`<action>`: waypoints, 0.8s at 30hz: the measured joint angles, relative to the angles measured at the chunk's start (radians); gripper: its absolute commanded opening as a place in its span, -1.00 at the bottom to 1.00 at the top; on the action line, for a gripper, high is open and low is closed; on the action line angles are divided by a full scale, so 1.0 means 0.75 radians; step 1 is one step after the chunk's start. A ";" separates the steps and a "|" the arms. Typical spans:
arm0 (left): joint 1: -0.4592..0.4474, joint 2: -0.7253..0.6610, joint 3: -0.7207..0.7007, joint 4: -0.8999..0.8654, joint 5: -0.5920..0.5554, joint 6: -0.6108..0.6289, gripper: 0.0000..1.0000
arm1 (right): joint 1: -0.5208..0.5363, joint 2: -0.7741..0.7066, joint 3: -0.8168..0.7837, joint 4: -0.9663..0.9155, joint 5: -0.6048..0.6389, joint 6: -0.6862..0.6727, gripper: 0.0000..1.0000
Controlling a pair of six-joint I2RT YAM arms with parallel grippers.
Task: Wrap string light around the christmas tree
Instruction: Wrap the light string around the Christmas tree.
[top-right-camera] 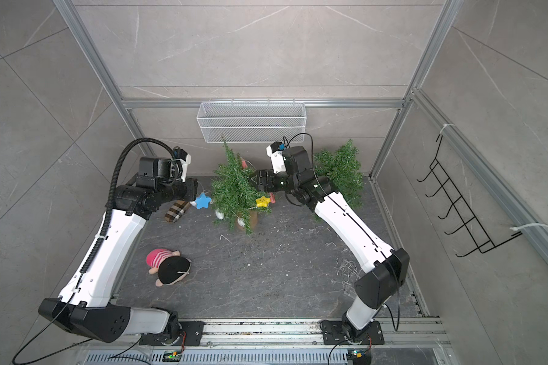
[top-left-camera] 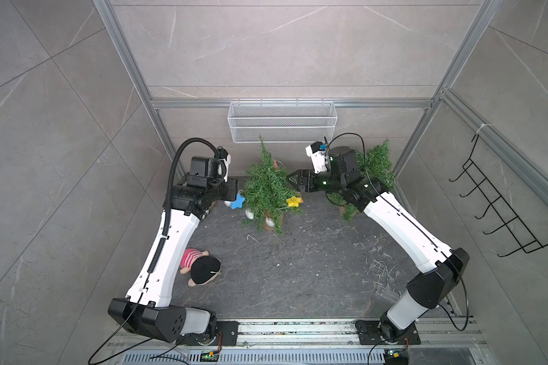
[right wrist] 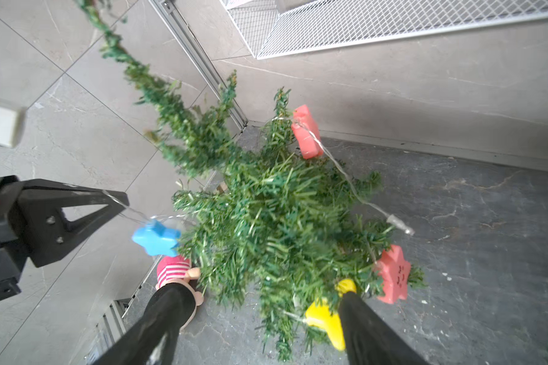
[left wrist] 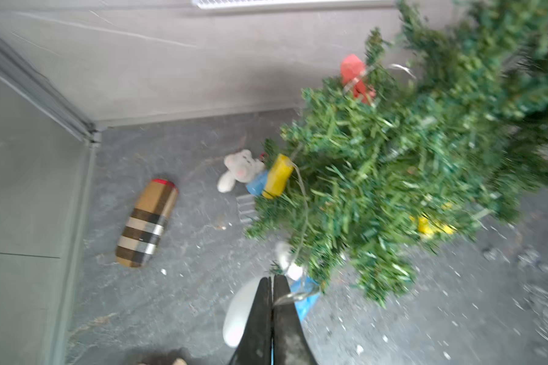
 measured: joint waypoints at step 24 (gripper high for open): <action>-0.019 -0.194 -0.151 0.176 0.636 -0.129 -1.00 | 0.558 -0.037 -0.971 1.229 0.397 -0.095 -0.50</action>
